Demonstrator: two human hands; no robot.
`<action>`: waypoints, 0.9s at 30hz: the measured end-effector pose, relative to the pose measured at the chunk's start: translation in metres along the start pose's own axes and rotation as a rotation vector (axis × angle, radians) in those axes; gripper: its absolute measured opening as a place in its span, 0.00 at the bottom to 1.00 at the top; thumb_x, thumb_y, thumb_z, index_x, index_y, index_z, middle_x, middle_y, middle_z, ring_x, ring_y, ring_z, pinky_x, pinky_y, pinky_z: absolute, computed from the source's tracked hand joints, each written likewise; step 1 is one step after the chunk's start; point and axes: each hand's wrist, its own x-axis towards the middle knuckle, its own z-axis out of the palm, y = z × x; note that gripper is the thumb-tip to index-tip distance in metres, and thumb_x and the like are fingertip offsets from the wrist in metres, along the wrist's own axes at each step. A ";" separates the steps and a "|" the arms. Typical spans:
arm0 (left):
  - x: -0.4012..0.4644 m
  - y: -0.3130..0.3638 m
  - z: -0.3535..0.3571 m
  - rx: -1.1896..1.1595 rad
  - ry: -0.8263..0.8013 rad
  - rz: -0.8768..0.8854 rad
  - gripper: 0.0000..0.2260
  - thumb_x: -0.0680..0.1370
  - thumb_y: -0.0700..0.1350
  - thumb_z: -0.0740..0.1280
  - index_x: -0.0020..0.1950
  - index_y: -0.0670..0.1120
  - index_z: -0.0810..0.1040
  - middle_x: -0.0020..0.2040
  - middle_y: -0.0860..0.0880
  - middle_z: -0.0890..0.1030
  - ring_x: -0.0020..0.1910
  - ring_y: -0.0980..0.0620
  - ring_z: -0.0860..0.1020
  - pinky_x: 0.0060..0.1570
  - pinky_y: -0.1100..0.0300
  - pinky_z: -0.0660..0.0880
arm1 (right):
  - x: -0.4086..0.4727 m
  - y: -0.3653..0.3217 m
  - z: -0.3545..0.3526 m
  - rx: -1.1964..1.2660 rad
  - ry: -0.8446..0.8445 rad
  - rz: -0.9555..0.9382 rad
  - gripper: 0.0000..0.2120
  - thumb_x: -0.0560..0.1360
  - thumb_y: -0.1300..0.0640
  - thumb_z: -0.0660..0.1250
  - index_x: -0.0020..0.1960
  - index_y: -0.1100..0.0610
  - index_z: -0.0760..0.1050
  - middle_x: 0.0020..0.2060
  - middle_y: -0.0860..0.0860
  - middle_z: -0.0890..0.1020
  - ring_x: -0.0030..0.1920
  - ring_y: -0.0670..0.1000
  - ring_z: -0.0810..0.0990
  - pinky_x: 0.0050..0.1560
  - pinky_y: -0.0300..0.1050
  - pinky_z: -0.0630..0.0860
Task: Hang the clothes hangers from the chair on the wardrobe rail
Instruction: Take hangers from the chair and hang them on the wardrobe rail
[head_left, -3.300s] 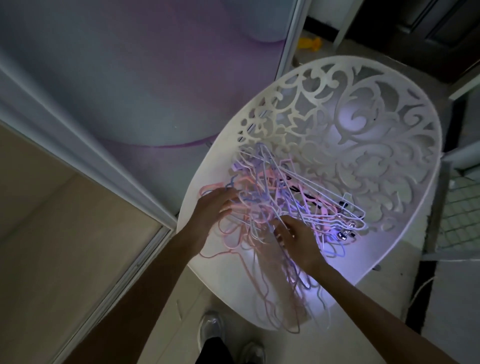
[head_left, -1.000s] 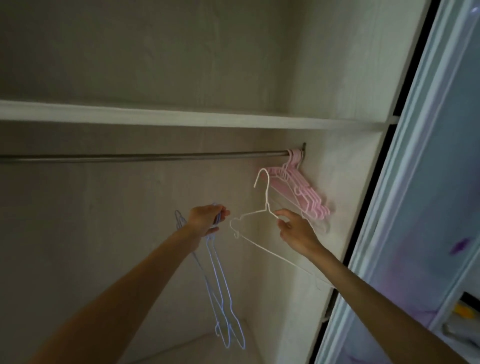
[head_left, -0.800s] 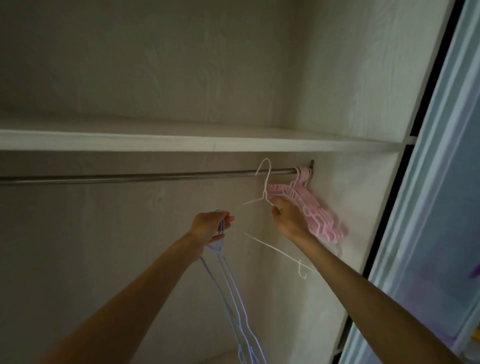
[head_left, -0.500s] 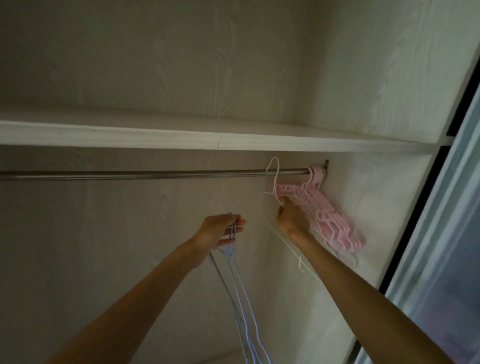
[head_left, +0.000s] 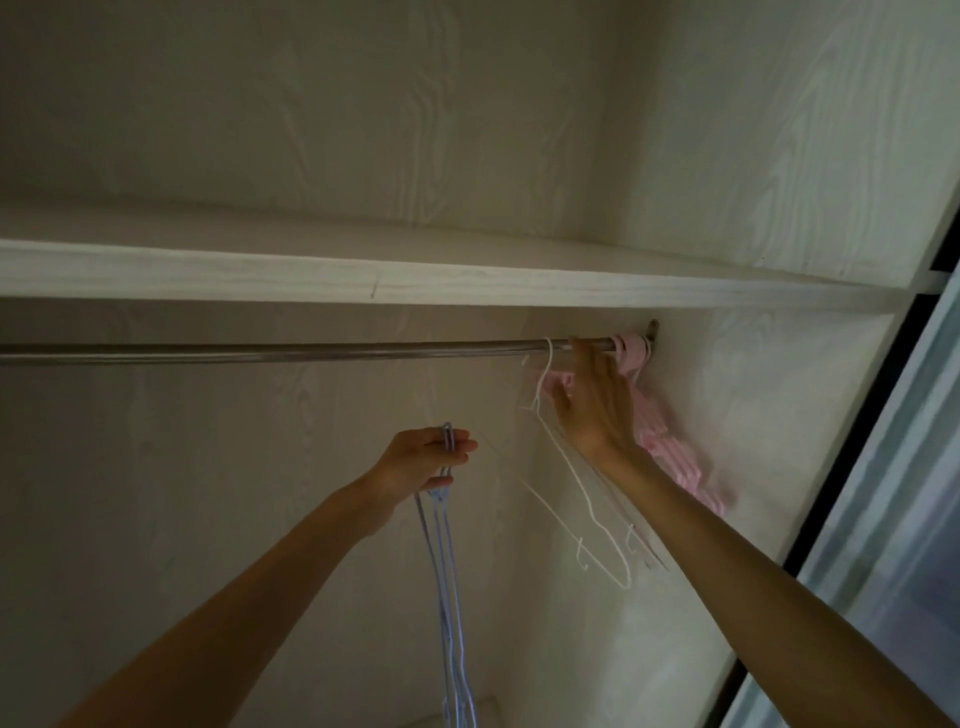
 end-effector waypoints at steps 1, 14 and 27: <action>0.003 0.000 0.001 0.005 0.008 -0.002 0.16 0.76 0.34 0.65 0.64 0.39 0.74 0.64 0.43 0.77 0.57 0.52 0.75 0.47 0.66 0.72 | 0.010 -0.001 0.000 0.002 0.014 -0.053 0.25 0.77 0.55 0.62 0.72 0.61 0.61 0.67 0.59 0.70 0.65 0.59 0.70 0.62 0.52 0.68; 0.011 -0.007 0.001 0.042 0.008 -0.047 0.15 0.78 0.38 0.64 0.65 0.38 0.73 0.63 0.41 0.78 0.60 0.48 0.77 0.59 0.56 0.72 | 0.052 0.044 0.023 -0.317 -0.146 -0.258 0.25 0.74 0.54 0.66 0.70 0.55 0.67 0.68 0.56 0.70 0.68 0.58 0.67 0.69 0.56 0.59; 0.006 -0.009 -0.006 0.101 -0.008 -0.033 0.16 0.79 0.36 0.61 0.67 0.39 0.72 0.65 0.44 0.76 0.64 0.50 0.74 0.55 0.65 0.72 | 0.045 0.037 -0.011 -0.279 -0.173 -0.185 0.27 0.76 0.50 0.63 0.72 0.60 0.63 0.69 0.60 0.68 0.70 0.60 0.65 0.69 0.56 0.59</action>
